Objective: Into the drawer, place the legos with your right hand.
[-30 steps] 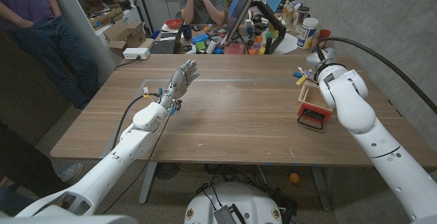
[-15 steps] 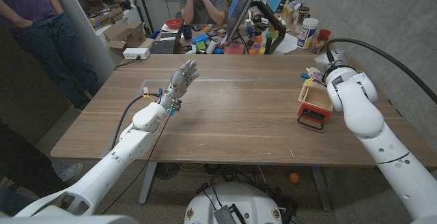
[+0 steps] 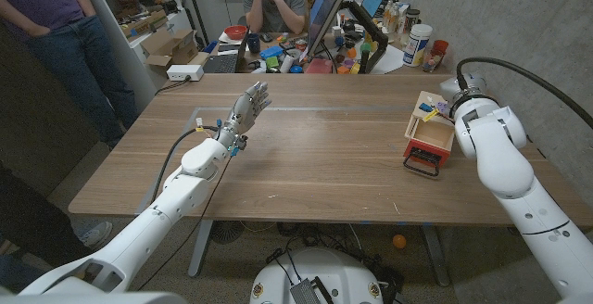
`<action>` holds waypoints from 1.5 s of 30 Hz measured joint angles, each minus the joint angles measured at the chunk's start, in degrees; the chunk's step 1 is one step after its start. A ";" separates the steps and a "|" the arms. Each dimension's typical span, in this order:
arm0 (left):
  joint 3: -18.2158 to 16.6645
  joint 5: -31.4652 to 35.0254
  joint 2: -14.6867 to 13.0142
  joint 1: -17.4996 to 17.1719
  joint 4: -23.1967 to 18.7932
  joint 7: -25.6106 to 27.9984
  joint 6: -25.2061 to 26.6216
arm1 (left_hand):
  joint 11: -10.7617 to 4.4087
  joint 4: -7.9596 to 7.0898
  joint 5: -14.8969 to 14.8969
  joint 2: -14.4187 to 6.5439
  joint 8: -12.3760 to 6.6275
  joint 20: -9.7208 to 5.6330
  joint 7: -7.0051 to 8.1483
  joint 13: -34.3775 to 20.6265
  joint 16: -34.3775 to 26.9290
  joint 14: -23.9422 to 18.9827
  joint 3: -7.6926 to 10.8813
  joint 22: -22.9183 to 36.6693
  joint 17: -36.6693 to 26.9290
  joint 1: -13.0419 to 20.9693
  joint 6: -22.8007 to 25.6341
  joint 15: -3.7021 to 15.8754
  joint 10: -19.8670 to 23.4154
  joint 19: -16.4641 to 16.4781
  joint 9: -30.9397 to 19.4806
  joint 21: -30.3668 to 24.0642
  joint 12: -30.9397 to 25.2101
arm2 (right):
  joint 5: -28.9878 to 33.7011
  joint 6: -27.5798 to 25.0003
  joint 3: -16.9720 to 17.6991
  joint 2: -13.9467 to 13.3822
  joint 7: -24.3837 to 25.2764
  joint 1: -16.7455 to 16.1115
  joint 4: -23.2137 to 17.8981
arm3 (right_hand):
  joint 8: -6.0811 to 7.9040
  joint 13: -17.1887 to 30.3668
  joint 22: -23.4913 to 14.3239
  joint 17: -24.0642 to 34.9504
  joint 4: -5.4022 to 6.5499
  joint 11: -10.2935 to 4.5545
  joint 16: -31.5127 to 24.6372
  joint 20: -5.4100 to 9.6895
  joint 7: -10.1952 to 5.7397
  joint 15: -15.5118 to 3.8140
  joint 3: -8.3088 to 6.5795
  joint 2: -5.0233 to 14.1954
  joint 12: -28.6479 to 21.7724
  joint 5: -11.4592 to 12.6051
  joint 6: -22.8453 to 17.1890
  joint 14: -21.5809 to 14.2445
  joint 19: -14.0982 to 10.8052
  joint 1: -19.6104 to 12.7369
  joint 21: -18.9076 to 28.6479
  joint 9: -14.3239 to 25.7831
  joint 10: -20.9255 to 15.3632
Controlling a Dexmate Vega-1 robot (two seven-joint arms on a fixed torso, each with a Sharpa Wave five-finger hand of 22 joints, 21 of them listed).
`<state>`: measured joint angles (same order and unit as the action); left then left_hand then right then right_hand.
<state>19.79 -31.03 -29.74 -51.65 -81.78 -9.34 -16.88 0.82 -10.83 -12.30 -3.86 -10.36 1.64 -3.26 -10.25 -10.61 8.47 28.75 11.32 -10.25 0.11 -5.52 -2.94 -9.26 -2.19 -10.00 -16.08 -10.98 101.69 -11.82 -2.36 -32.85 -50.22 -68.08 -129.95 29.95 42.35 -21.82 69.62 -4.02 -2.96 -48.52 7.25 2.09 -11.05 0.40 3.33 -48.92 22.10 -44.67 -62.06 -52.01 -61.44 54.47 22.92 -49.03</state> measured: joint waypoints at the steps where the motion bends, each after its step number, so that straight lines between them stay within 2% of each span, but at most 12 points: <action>1: 0.00 0.00 0.00 0.00 0.00 0.00 0.00 | 0.00 0.00 0.00 0.00 0.00 0.00 0.00 0.00 0.00 0.00 0.00 0.00 0.00 0.00 0.00 0.00 0.00 0.00 0.00 0.00 0.00 | 0.00 0.00 0.21 0.10 0.00 -0.25 -0.05 | 0.00 0.00 0.04 0.00 0.00 0.00 0.00 -0.19 0.00 0.00 0.00 0.00 0.00 0.00 0.00 0.00 0.19 0.00 0.02 0.00 0.00; 15: 0.18 0.31 -0.16 -0.29 -1.05 0.41 0.34 | 0.00 -0.24 0.00 0.00 0.00 0.00 0.00 0.00 0.00 0.00 -0.24 0.00 0.00 0.00 0.00 0.00 0.00 0.00 0.00 0.00 0.00 | 0.18 0.37 1.87 1.18 0.38 -2.11 -0.08 | 0.00 0.17 0.41 0.00 0.09 0.00 0.00 -0.19 0.09 0.01 0.40 0.00 0.00 -0.01 -0.09 0.00 0.19 0.00 0.89 0.00 0.01; 20: 0.16 0.32 -0.24 -0.58 -1.42 0.50 0.34 | 0.00 -0.24 0.00 0.00 0.00 0.00 0.00 0.00 0.00 0.00 -0.24 0.00 0.00 0.00 0.00 0.00 0.00 0.00 0.00 0.00 0.00 | 0.19 0.67 1.81 1.31 0.50 -2.11 0.46 | 0.01 0.10 0.57 0.00 0.32 0.01 0.22 -0.19 0.09 0.01 0.63 0.03 0.47 -0.02 -0.09 0.00 0.19 -0.03 1.23 0.00 0.01; 22: 0.11 0.32 -0.34 -0.73 -1.61 0.58 0.34 | 0.00 -0.24 0.00 0.00 0.00 0.00 0.00 0.00 0.00 0.00 -0.24 0.00 0.00 0.00 0.00 0.00 0.00 0.00 0.00 0.00 0.00 | 0.19 0.81 1.62 1.32 0.51 -2.05 0.79 | 0.00 0.20 0.76 0.00 0.32 0.01 0.22 -0.20 0.09 0.01 0.79 0.61 0.47 -0.02 -0.09 0.01 0.61 -1.18 1.33 -0.01 0.02; 45: -0.05 0.39 -0.90 -1.21 -2.80 1.05 0.81 | 0.00 0.00 0.01 0.00 0.00 0.00 -0.31 0.00 0.00 0.00 -0.48 0.00 0.00 0.00 0.31 0.00 0.00 0.00 0.00 0.00 0.00 | -1.57 0.48 0.37 0.84 0.50 -2.10 3.34 | 0.00 0.37 1.63 0.00 0.55 0.33 0.22 -0.29 0.09 0.01 1.03 0.64 0.46 0.21 -0.09 0.01 0.91 -1.15 2.77 0.00 -0.28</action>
<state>19.74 -30.65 -30.64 -52.86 -84.58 -8.30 -16.07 0.82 -10.82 -12.29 -3.86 -10.36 1.64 -3.57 -10.25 -10.61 8.47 28.26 11.32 -10.25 0.11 -5.21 -2.94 -9.26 -2.19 -10.00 -16.08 -10.98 100.11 -11.34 -1.99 -32.01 -49.71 -70.18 -126.61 29.95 42.71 -20.19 69.61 -3.48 -2.63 -48.30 6.96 2.18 -11.04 1.43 3.97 -48.47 22.31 -44.76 -62.05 -51.10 -62.59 57.24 22.92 -49.31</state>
